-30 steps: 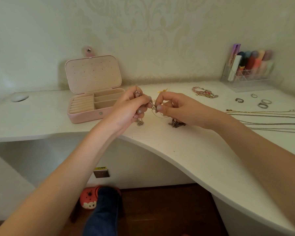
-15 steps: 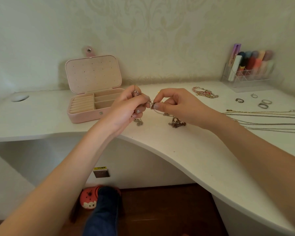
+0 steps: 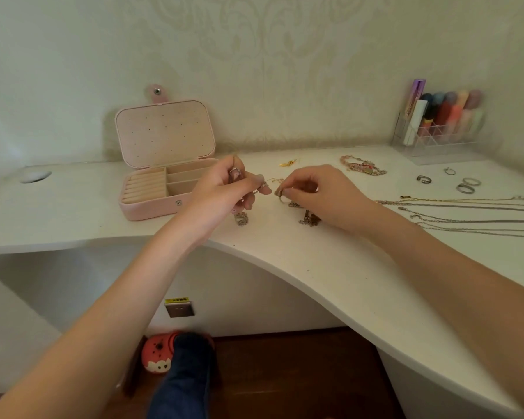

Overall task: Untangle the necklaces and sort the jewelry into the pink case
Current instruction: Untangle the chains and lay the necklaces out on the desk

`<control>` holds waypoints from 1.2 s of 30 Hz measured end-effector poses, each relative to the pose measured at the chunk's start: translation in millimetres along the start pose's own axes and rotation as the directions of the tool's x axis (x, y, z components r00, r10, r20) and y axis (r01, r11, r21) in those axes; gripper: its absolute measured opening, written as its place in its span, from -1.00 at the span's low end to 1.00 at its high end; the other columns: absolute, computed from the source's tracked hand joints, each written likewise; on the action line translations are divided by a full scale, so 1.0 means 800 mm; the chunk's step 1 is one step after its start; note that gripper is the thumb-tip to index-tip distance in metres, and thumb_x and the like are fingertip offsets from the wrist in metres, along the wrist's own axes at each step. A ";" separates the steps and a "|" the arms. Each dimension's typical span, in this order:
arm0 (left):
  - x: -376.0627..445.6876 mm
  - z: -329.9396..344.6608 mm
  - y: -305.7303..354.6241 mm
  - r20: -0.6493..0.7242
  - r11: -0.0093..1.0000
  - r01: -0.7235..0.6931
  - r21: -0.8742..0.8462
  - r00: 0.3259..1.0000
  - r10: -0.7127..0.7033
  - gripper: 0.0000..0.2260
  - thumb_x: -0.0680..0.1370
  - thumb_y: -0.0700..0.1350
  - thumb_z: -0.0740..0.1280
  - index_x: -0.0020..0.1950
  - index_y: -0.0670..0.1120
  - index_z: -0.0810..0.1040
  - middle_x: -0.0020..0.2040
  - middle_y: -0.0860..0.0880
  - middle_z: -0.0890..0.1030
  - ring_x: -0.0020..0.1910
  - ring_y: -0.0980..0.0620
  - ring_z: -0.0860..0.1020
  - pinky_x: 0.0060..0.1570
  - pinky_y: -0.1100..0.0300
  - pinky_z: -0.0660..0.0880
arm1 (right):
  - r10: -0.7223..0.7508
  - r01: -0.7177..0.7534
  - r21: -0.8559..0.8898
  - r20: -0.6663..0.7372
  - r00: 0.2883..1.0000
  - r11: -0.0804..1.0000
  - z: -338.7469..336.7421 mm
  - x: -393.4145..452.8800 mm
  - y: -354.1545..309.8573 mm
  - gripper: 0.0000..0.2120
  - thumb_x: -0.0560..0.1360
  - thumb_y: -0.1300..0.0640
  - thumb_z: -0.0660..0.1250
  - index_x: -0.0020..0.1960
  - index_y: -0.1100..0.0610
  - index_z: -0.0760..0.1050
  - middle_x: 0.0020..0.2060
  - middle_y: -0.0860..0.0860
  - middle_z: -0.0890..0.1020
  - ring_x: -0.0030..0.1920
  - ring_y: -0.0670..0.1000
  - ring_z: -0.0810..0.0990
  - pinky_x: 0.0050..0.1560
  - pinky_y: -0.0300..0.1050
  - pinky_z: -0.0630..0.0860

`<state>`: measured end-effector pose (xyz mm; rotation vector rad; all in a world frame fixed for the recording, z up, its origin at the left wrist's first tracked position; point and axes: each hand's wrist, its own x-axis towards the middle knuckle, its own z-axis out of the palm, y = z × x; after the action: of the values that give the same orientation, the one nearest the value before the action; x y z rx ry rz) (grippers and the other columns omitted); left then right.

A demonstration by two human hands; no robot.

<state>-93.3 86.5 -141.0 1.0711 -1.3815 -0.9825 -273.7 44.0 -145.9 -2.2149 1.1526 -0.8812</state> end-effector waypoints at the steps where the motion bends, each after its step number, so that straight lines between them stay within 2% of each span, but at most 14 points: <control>1: 0.000 -0.001 0.000 -0.004 0.999 -0.016 0.038 1.000 0.016 -0.70 0.55 -0.31 0.27 -0.25 -0.06 0.21 -0.32 -0.03 0.66 -0.53 0.08 0.38 -0.53 0.33 0.24 | -0.009 0.010 -0.040 0.022 1.000 0.999 0.003 -0.001 0.000 -0.85 0.53 0.14 0.31 -0.02 0.04 0.66 -0.30 -0.16 0.57 -0.34 -0.24 0.46 -0.27 -0.44 0.33; 4: -0.001 -0.001 -0.001 0.007 0.993 -0.051 0.103 0.999 0.050 -0.67 0.54 -0.31 0.28 -0.26 -0.06 0.18 -0.31 -0.03 0.66 -0.53 0.08 0.40 -0.52 0.33 0.27 | -0.034 0.034 -0.081 0.006 0.999 0.996 0.007 -0.003 -0.008 -0.82 0.55 0.07 0.27 0.02 -0.05 0.65 -0.22 -0.27 0.57 -0.12 -0.20 0.51 -0.04 -0.29 0.37; 7: 0.000 0.000 -0.001 0.023 0.987 -0.072 0.145 0.997 0.069 -0.66 0.53 -0.30 0.30 -0.26 -0.06 0.18 -0.37 0.00 0.64 -0.55 0.10 0.41 -0.52 0.33 0.26 | 0.003 -0.007 0.227 0.020 1.000 0.974 0.004 -0.004 -0.020 -0.78 0.57 0.02 0.25 -0.04 0.06 0.65 -0.28 -0.25 0.62 -0.26 -0.30 0.51 -0.17 -0.41 0.36; 9: 0.001 0.002 -0.001 0.028 0.983 -0.064 0.173 0.998 0.060 -0.67 0.54 -0.32 0.29 -0.26 -0.07 0.17 -0.42 0.01 0.63 -0.56 0.11 0.46 -0.56 0.33 0.24 | 0.005 -0.020 0.314 0.049 0.999 0.949 0.004 -0.005 -0.026 -0.81 0.54 0.06 0.32 -0.10 0.15 0.64 -0.27 -0.12 0.65 -0.31 -0.28 0.52 -0.20 -0.43 0.37; 14: 0.002 0.007 -0.001 -0.014 0.984 -0.023 0.175 1.000 0.026 -0.68 0.54 -0.29 0.31 -0.24 -0.08 0.18 -0.48 -0.09 0.48 -0.55 0.04 0.57 -0.62 0.28 0.18 | 0.055 -0.070 0.326 0.056 0.997 0.943 0.003 -0.004 -0.024 -0.84 0.41 0.10 0.47 -0.09 0.19 0.63 -0.24 0.01 0.67 -0.25 -0.12 0.55 -0.13 -0.19 0.44; 17: 0.004 0.009 0.003 -0.019 0.993 -0.008 0.118 1.000 0.010 -0.68 0.56 -0.27 0.29 -0.25 -0.09 0.17 -0.47 -0.15 0.47 -0.48 -0.03 0.63 -0.65 0.28 0.25 | 0.061 -0.059 0.309 0.003 0.998 0.949 0.005 -0.004 -0.025 -0.85 0.39 0.15 0.49 -0.12 0.23 0.62 -0.26 0.05 0.66 -0.22 -0.03 0.59 -0.05 -0.04 0.53; 20: 0.001 0.015 0.011 0.008 0.995 0.036 0.089 0.999 -0.037 -0.69 0.58 -0.24 0.27 -0.25 -0.09 0.17 -0.32 -0.23 0.59 -0.38 -0.08 0.66 -0.61 0.27 0.38 | 0.067 -0.043 0.232 -0.099 0.993 0.972 0.007 -0.004 -0.028 -0.91 0.42 0.18 0.45 -0.20 0.21 0.60 -0.33 0.00 0.65 -0.30 -0.06 0.58 -0.21 -0.11 0.52; 22: -0.002 0.015 0.017 0.024 0.992 0.074 0.099 0.997 -0.077 -0.68 0.57 -0.20 0.29 -0.25 -0.08 0.17 -0.22 -0.26 0.65 -0.34 -0.12 0.67 -0.60 0.27 0.40 | 0.101 -0.049 0.274 -0.181 0.978 0.960 0.001 -0.003 -0.031 -0.92 0.47 0.20 0.38 -0.19 0.18 0.57 -0.30 0.02 0.66 -0.29 -0.04 0.63 -0.20 -0.16 0.56; 24: -0.004 0.012 0.019 0.039 0.983 0.090 0.159 0.995 -0.097 -0.64 0.54 -0.19 0.33 -0.28 -0.06 0.16 -0.21 -0.22 0.68 -0.40 -0.09 0.65 -0.63 0.29 0.31 | 0.236 -0.086 0.575 -0.190 0.953 0.814 -0.010 0.002 -0.032 -0.92 0.55 0.22 0.29 -0.12 0.20 0.51 -0.26 0.07 0.66 -0.27 -0.03 0.67 -0.14 -0.15 0.61; 26: -0.005 0.006 0.020 0.023 0.967 0.090 0.238 0.995 -0.098 -0.62 0.55 -0.20 0.32 -0.31 -0.04 0.15 -0.28 -0.13 0.68 -0.52 0.00 0.57 -0.63 0.32 0.21 | 0.376 -0.111 0.864 -0.095 0.922 0.490 -0.025 0.008 -0.029 -0.86 0.59 0.27 0.18 -0.13 0.23 0.44 -0.31 0.09 0.62 -0.31 0.00 0.66 -0.19 -0.13 0.63; 28: -0.008 0.001 0.022 -0.011 0.956 0.089 0.281 0.996 -0.089 -0.61 0.56 -0.22 0.29 -0.34 -0.04 0.14 -0.37 -0.07 0.65 -0.60 0.07 0.44 -0.62 0.36 0.14 | 0.435 -0.112 0.960 -0.012 0.900 0.257 -0.039 0.010 -0.020 -0.79 0.59 0.29 0.14 -0.21 0.22 0.40 -0.42 0.05 0.52 -0.45 -0.03 0.58 -0.34 -0.17 0.60; 30: -0.013 -0.002 0.025 -0.048 0.962 0.094 0.257 0.995 -0.084 -0.60 0.57 -0.25 0.26 -0.36 -0.04 0.13 -0.44 -0.08 0.57 -0.64 0.10 0.30 -0.61 0.38 0.09 | 0.475 -0.090 0.987 0.015 0.880 0.135 -0.050 0.010 -0.008 -0.77 0.59 0.27 0.15 -0.25 0.19 0.37 -0.49 0.01 0.41 -0.56 -0.08 0.40 -0.46 -0.25 0.51; 32: -0.015 -0.005 0.025 -0.097 0.968 0.115 0.224 0.991 -0.096 -0.60 0.57 -0.27 0.25 -0.37 -0.05 0.14 -0.44 -0.10 0.48 -0.65 0.12 0.22 -0.61 0.40 0.06 | 0.503 -0.076 0.989 0.002 0.864 0.126 -0.060 0.010 0.001 -0.79 0.58 0.26 0.19 -0.24 0.18 0.37 -0.52 0.00 0.37 -0.59 -0.09 0.31 -0.51 -0.28 0.44; 36: -0.021 -0.008 0.029 -0.152 0.974 0.134 0.185 0.983 -0.106 -0.86 0.54 -0.21 0.33 -0.18 -0.16 0.41 -0.38 -0.04 0.57 -0.58 0.13 0.42 -0.62 0.34 0.21 | 0.480 -0.059 0.936 -0.123 0.869 0.346 -0.078 0.000 0.000 -0.90 0.55 0.26 0.26 -0.14 0.18 0.42 -0.45 0.01 0.43 -0.52 -0.08 0.42 -0.37 -0.18 0.57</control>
<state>-88.3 108.7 -122.3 1.3586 -1.3274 -0.8526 -319.6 36.3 -103.8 -0.8761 0.7948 -1.3915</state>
